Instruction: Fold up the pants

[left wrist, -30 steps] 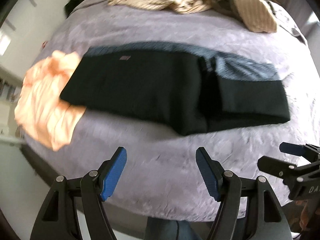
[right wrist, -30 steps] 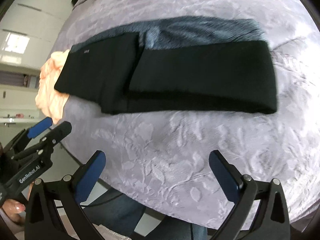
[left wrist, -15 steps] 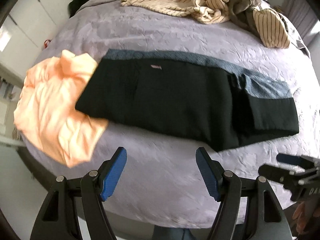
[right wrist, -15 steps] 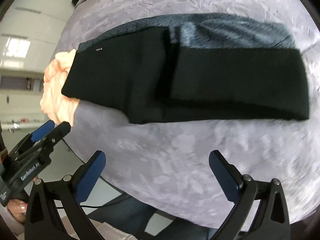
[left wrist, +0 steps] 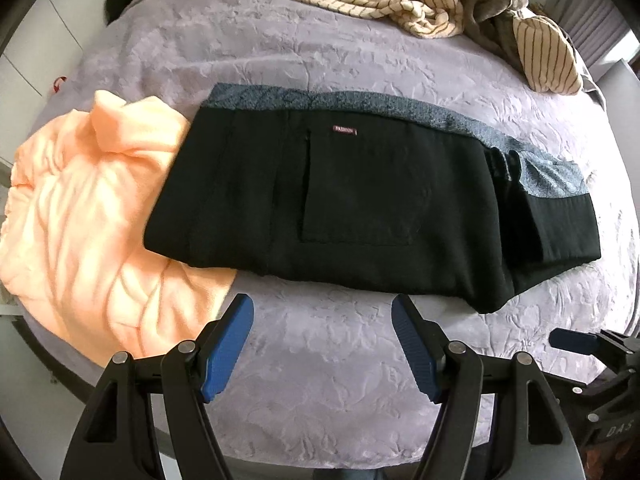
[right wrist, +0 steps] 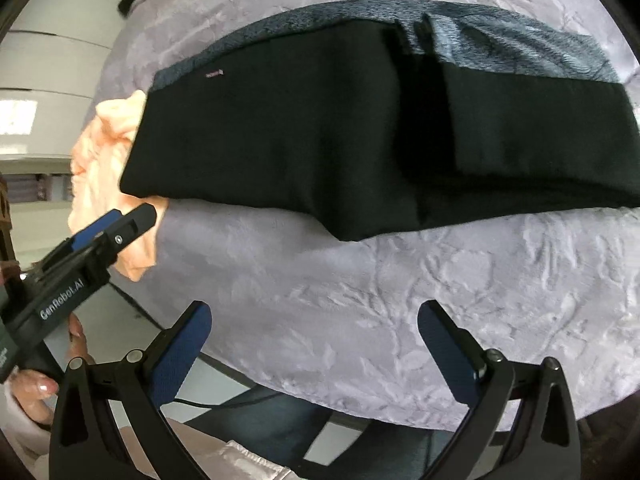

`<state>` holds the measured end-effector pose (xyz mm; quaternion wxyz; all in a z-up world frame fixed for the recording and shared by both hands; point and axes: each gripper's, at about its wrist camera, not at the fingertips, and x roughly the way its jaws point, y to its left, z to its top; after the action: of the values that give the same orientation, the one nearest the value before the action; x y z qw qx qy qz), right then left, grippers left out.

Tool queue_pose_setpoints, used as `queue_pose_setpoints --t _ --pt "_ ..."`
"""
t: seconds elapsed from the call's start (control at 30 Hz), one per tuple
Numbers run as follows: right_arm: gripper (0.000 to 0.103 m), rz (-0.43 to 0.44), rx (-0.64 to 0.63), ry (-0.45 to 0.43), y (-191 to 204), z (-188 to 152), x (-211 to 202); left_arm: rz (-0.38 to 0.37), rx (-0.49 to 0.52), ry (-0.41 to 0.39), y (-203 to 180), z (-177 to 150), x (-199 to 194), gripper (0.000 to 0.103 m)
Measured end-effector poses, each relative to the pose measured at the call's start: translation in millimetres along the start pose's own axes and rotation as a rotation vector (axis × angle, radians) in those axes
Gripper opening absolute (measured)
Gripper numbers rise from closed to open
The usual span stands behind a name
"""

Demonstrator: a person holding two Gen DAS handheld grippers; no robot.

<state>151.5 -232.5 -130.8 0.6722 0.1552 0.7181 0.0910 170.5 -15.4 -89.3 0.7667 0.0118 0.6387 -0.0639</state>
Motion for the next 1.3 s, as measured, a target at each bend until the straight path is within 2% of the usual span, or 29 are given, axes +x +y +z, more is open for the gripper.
queue_pose_setpoints --t 0.17,0.5,0.83,1.3 --pt "0.103 -0.043 0.017 0.027 -14 4 1 -0.005 -0.035 0.014 -4 -3 6 0.073" --pt "0.103 -0.073 -0.029 0.031 -25 17 -7 0.011 -0.085 0.021 -14 -9 7 0.073" --pt "0.103 -0.080 -0.004 0.034 -40 11 -8 0.008 -0.074 0.035 -27 -13 12 0.073" --pt "0.103 -0.099 0.012 0.015 -43 20 -10 0.008 -0.084 0.053 -22 -19 17 0.073"
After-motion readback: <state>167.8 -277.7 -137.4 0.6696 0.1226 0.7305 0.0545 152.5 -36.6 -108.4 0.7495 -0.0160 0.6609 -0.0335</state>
